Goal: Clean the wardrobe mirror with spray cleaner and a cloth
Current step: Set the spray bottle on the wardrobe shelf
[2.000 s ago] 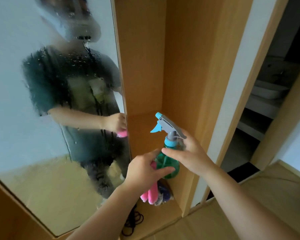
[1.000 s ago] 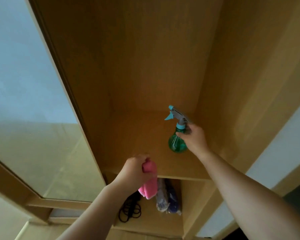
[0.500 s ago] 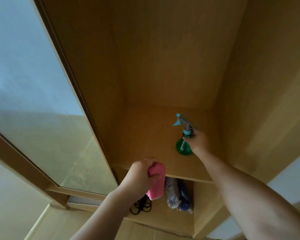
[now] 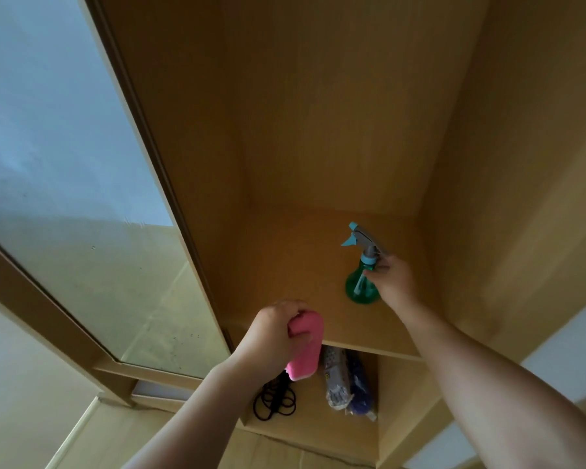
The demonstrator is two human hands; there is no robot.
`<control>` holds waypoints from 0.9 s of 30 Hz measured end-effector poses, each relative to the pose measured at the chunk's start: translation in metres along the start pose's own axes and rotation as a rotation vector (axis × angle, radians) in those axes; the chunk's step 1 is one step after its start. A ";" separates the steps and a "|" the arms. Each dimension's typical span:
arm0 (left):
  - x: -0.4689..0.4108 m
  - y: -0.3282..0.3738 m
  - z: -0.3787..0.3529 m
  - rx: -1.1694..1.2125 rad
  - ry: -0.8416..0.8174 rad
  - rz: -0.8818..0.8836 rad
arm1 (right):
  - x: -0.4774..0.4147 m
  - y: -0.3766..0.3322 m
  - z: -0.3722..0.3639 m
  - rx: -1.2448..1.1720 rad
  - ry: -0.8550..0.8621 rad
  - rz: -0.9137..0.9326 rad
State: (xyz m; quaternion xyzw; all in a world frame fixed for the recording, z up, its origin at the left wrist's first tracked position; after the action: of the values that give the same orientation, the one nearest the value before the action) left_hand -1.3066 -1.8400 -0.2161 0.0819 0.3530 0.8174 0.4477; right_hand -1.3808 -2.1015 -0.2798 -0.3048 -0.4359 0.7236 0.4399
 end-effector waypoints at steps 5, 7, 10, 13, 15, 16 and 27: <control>0.003 0.018 0.017 -0.009 0.033 -0.014 | 0.019 -0.006 0.021 0.019 0.040 -0.010; 0.005 0.027 0.023 -0.007 0.045 -0.044 | 0.027 -0.012 0.032 0.013 0.069 0.004; 0.010 0.035 0.030 0.003 0.062 -0.059 | 0.042 -0.027 0.049 0.019 0.130 0.056; 0.018 0.044 0.037 0.027 0.076 -0.078 | 0.066 -0.055 0.058 -0.042 0.129 0.157; 0.023 0.052 0.045 0.032 0.091 -0.115 | 0.088 -0.081 0.056 -0.071 0.056 0.261; 0.026 0.057 0.050 0.031 0.102 -0.137 | 0.100 -0.093 0.053 -0.083 0.005 0.301; 0.090 0.058 0.148 0.162 0.218 -0.263 | 0.225 -0.188 -0.006 -0.260 -0.373 0.350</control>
State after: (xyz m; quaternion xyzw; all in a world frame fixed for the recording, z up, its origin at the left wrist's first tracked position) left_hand -1.3316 -1.7146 -0.0861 -0.0185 0.4716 0.7249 0.5018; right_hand -1.4024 -1.8529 -0.1266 -0.2907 -0.5394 0.7701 0.1777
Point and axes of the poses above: each hand's wrist, its own x-axis away from the middle knuckle, its own z-axis out of the back of the hand, y = z × x, the point moved 10 cm from there along -x, towards the middle knuckle, and after that the axes turned 7 degrees about y, right-handed, at the moved point
